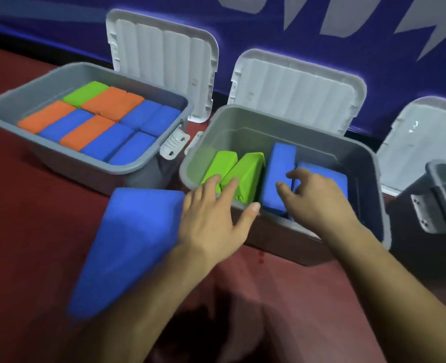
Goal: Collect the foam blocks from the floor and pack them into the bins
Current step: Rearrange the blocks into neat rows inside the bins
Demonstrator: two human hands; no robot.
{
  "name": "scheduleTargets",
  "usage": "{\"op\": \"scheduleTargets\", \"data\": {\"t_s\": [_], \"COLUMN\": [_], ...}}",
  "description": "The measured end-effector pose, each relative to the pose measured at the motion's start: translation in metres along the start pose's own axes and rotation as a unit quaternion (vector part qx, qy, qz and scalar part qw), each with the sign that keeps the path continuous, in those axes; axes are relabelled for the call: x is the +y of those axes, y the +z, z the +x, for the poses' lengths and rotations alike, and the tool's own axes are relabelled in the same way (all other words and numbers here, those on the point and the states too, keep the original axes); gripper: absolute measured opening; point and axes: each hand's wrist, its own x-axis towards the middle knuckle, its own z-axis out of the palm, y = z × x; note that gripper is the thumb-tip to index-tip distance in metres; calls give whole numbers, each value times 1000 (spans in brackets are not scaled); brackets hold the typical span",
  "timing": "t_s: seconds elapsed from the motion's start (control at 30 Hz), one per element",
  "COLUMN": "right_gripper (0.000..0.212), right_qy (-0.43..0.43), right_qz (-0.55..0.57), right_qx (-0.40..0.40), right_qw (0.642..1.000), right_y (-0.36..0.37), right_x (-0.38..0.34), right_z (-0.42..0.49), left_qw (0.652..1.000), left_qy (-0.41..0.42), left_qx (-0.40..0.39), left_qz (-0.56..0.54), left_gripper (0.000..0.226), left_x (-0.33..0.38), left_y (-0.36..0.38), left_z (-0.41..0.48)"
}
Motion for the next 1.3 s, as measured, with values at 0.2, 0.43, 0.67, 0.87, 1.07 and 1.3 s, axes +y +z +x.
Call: {"op": "scheduleTargets", "data": {"t_s": [0.2,0.43,0.67,0.87,1.07,1.3], "right_gripper": [60,71,82,86,105,72], "right_qy": [43,73,144,154,240,242], "right_qz": [27,71,105,135,261,351], "right_qx": [-97,-179,-210,-234,-180,-84], "right_qw": [994,979,962,950,918,900], "right_y": [-6,-6,4,17,25,34], "right_x": [100,153,181,185,176,151], "right_z": [27,50,70,72,70,70], "left_qw": [998,993,983,981,980,978], "left_qy": [-52,-105,-124,-117,-111,-130], "left_qx": [19,-27,-107,-150,-163,-148], "left_qz": [-2,-38,-83,-31,-28,-67], "left_gripper": [81,82,62,68,75,68], "left_x": [82,149,161,158,152,136], "left_y": [30,59,119,157,158,144], "left_z": [15,40,82,105,108,111]}}
